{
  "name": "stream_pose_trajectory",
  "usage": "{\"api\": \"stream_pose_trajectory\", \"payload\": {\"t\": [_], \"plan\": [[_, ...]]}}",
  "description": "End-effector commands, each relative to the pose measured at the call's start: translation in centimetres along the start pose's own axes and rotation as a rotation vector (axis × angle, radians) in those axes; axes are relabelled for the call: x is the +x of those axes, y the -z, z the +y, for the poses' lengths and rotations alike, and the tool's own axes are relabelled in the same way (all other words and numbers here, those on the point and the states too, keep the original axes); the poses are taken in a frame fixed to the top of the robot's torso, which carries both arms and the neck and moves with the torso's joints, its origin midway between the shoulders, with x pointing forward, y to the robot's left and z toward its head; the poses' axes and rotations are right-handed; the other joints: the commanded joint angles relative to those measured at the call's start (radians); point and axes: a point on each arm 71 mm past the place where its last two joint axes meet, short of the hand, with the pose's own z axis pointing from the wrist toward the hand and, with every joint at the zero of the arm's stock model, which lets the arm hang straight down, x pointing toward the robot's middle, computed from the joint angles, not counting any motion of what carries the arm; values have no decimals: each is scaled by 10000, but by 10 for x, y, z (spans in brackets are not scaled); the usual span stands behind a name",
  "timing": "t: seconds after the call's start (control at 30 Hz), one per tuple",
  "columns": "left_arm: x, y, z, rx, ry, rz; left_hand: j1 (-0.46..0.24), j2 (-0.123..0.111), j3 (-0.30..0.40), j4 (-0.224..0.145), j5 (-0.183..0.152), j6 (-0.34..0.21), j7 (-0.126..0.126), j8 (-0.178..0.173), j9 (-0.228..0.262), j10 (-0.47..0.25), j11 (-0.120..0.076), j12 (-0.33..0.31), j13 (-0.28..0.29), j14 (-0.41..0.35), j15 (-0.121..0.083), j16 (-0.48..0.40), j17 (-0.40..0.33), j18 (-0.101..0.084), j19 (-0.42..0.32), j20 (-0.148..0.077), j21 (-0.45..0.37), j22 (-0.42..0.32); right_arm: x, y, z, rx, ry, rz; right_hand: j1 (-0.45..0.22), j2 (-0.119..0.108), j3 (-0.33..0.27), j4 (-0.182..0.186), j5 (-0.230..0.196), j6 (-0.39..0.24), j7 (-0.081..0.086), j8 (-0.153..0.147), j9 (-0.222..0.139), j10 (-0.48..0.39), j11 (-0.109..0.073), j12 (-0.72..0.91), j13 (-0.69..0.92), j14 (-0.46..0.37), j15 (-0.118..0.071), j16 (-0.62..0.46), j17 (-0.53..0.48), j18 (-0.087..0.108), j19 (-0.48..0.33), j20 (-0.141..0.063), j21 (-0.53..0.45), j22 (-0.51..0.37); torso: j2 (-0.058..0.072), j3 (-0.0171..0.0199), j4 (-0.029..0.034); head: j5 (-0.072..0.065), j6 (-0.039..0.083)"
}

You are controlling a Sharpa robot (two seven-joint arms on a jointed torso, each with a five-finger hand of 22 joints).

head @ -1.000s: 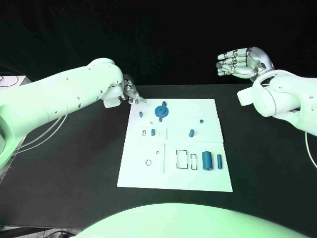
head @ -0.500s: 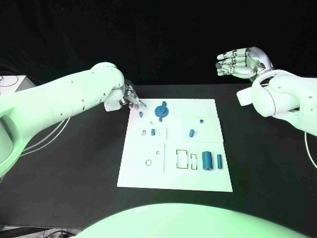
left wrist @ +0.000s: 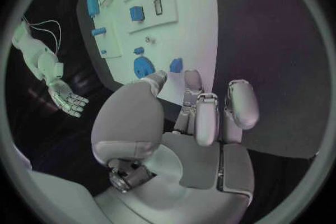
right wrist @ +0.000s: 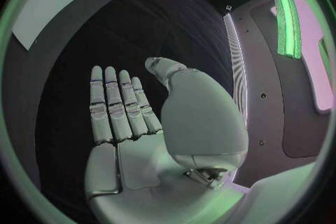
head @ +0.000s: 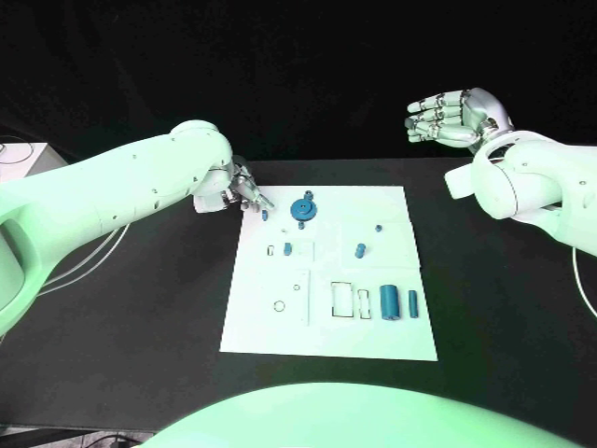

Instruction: Assemble the parts on the task board

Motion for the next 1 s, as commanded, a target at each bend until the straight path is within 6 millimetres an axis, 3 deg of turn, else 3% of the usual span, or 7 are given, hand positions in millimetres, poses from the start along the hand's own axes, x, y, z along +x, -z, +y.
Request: {"api": "stream_pose_trajectory", "payload": {"t": [0.03, 1.0], "plan": [[4, 0, -2, 191, -10, 406, 34, 54, 57, -43, 11, -46, 49, -36, -19, -74, -9, -48, -16, 661, 87, 10, 1526, 103, -27, 35, -19, -1, 2, 0, 1, -121, 67, 163, 9, 86, 0, -73, 64, 61, 510, -62, -14, 33, 70, -32, 3, -39, -14, -50, -8, 61, -45, -24, -6, -9, 2, 1, 3, 3, 2], [6, 0, -2, 276, 46, 587, 439, 243, 326, -131, 17, 147, 26, -127, -201, -62, -29, 86, 28, 667, 82, 53, 1572, 101, -30, 56, -2, 47, 3, -1, 1, -95, 63, 187, 16, 85, 6, -100, 96, 68, 514, -73, -17, 42, 71, -43, 2, -36, -15, -49, -31, 61, -40, -24, -3, -37, 9, -8, 0, 18, 2]]}}
